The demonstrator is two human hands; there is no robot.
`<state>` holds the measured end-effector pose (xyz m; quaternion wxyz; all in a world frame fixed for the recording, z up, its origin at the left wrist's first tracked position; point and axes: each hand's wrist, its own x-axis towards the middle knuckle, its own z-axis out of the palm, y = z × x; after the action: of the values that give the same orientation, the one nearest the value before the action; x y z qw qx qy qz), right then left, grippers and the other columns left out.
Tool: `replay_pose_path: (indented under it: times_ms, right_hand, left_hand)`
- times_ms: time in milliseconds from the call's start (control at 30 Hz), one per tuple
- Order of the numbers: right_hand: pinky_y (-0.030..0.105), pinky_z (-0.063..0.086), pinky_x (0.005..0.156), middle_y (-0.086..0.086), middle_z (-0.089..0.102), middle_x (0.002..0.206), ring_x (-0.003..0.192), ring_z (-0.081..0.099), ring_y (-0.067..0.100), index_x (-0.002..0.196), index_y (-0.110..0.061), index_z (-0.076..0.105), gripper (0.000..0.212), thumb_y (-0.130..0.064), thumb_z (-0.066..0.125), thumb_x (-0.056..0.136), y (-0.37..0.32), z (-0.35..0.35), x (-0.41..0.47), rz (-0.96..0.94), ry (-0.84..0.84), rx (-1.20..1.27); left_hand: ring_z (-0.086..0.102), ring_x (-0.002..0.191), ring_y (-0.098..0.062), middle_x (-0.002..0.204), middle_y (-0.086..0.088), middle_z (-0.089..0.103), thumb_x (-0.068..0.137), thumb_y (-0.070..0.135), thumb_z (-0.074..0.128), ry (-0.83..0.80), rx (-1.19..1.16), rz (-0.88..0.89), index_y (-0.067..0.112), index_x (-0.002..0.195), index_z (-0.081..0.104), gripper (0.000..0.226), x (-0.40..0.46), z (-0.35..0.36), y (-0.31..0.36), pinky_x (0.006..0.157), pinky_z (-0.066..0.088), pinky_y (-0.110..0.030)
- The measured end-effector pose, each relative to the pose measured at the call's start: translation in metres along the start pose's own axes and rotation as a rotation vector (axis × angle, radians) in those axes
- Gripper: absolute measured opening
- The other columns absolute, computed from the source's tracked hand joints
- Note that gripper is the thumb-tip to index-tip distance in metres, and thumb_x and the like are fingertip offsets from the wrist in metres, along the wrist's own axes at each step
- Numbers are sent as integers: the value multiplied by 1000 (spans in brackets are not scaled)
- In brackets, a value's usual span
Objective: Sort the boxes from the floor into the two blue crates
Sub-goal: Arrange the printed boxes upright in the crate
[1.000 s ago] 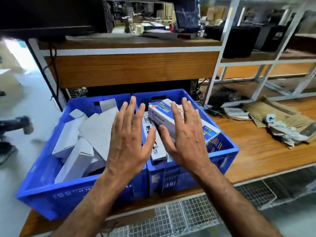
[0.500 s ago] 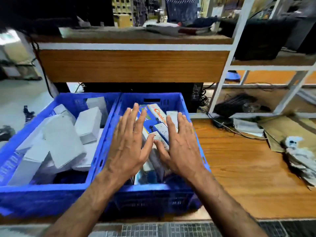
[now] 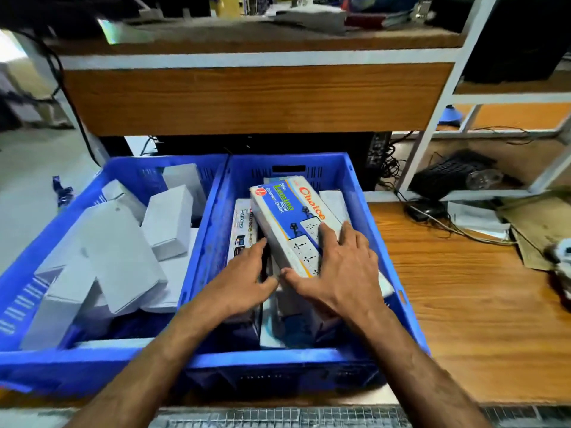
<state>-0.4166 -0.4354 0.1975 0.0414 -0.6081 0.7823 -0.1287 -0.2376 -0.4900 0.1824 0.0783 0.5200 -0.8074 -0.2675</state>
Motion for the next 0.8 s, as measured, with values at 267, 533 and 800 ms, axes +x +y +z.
replay_pose_path:
  times_ms: [267, 533, 800]
  right_hand:
    - [46, 47, 106, 4, 61, 133, 124, 58, 27, 138, -31, 56, 102, -84, 65, 51, -9, -16, 27, 283, -48, 514]
    - [23, 53, 50, 11, 76, 87, 59, 71, 19, 91, -13, 82, 30, -35, 62, 94, -5, -47, 30, 335, -398, 1644]
    - [32, 58, 70, 17, 76, 111, 83, 74, 27, 121, -7, 72, 46, -41, 67, 91, -29, -26, 41, 344, -438, 1635]
  left_hand:
    - [14, 155, -34, 166, -22, 11, 81, 63, 74, -139, 245, -71, 24, 161, 11, 109, 18, 1, -23, 125, 22, -42]
    - [7, 156, -33, 167, -19, 2, 83, 36, 79, -243, 259, -79, 19, 145, 39, 76, 24, -4, -27, 122, 31, -48]
    - [65, 114, -28, 118, -3, 70, 103, 21, 48, 104, -416, -35, 15, 117, 63, 22, 29, -17, -14, 93, 55, -37]
